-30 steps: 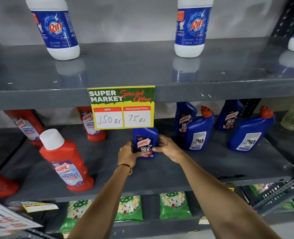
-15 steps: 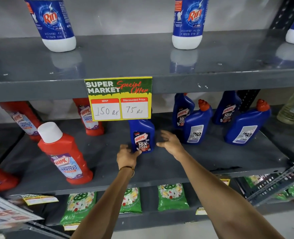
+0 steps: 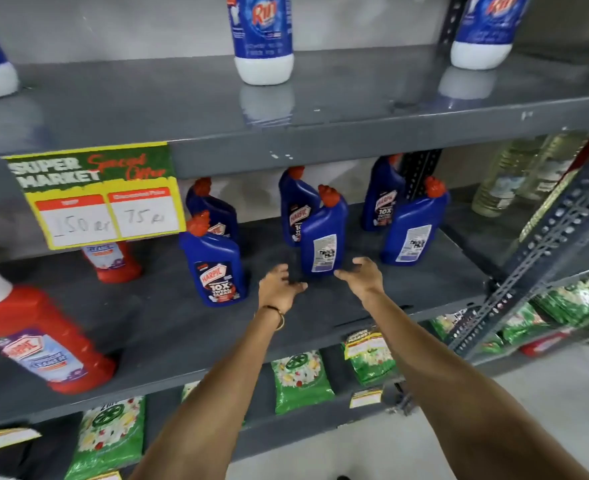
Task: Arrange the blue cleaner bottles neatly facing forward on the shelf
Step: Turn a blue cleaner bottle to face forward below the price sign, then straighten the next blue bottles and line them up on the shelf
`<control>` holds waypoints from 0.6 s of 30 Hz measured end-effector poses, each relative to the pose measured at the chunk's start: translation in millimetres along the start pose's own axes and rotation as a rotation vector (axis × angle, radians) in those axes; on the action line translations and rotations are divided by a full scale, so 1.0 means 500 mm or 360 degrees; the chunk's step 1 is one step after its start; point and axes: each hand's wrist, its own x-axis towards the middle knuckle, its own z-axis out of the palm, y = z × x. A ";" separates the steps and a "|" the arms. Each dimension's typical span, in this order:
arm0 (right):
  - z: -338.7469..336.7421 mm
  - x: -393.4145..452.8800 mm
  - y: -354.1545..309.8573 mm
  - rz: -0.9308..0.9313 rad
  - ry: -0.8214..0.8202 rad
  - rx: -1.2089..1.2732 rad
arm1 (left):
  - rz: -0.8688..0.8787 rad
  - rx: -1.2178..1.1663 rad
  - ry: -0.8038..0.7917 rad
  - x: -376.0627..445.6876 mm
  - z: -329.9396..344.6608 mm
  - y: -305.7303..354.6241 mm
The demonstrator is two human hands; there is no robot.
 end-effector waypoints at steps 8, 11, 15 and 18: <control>-0.042 0.124 -0.033 -0.0353 -0.0525 -0.0013 | 0.0153 0.0133 -0.0011 0.093 0.067 0.062; -0.038 0.143 -0.028 -0.0474 -0.0709 0.0072 | 0.0135 0.0147 0.0035 0.104 0.079 0.060; -0.038 0.152 -0.025 -0.0528 -0.0766 0.0174 | 0.0142 0.0063 0.0107 0.104 0.085 0.064; -0.050 0.157 -0.036 -0.0563 -0.0866 0.0203 | 0.0158 -0.0033 0.0108 0.099 0.076 0.068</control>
